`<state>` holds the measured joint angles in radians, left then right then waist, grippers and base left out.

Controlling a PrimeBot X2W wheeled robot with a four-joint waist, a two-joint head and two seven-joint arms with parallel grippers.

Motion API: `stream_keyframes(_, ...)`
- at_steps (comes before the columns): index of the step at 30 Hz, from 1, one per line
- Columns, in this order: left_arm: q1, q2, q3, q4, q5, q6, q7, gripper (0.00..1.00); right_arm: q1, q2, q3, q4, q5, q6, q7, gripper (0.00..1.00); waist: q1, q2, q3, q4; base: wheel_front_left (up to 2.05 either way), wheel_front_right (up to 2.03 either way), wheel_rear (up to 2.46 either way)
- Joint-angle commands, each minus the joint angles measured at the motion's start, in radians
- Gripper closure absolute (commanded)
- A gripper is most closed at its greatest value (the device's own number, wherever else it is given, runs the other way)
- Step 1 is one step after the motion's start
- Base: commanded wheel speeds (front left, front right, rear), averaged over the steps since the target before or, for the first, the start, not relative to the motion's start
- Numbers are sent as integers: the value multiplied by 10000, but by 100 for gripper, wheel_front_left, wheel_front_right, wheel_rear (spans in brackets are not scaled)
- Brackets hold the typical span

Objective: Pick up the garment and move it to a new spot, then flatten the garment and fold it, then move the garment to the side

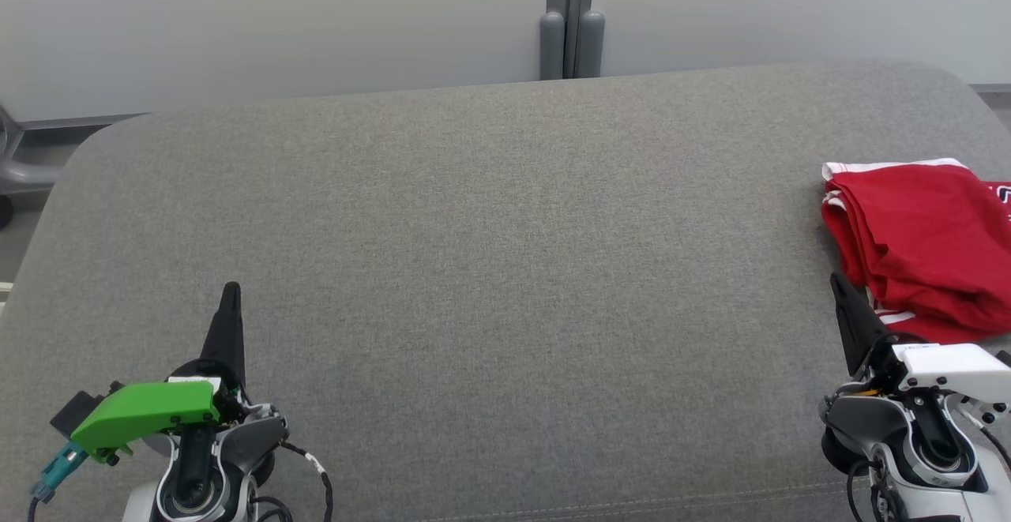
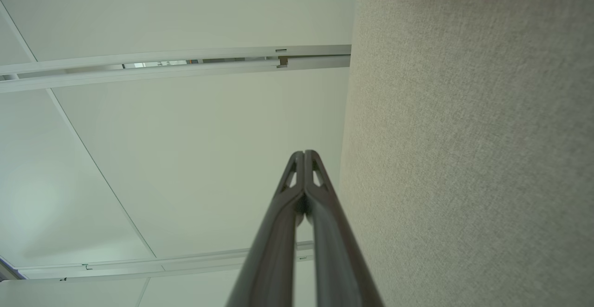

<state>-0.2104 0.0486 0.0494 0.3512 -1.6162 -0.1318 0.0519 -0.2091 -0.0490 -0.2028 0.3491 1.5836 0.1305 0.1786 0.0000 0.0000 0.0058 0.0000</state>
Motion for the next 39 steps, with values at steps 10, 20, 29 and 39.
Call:
stream_keyframes(10, -117, -6, 28, -7, 11, -36, 46, 100, -56, -42, -17, 7, 19, 4, 23, 100, 0, 0, 0, 0, 0, 0, 0)
stream_keyframes(20, -117, -8, 30, -8, 16, -36, 50, 100, -57, -40, -19, 7, 16, 4, 26, 100, 0, 0, 0, 0, 0, 0, 0)
stream_keyframes(29, -117, -10, 33, -8, 18, -36, 53, 100, -57, -39, -21, 7, 14, 4, 27, 100, 0, 0, 0, 0, 0, 0, 0)
stream_keyframes(39, -117, -11, 35, -9, 23, -36, 55, 100, -57, -37, -21, 7, 12, 4, 29, 100, 0, 0, 0, 0, 0, 0, 0)
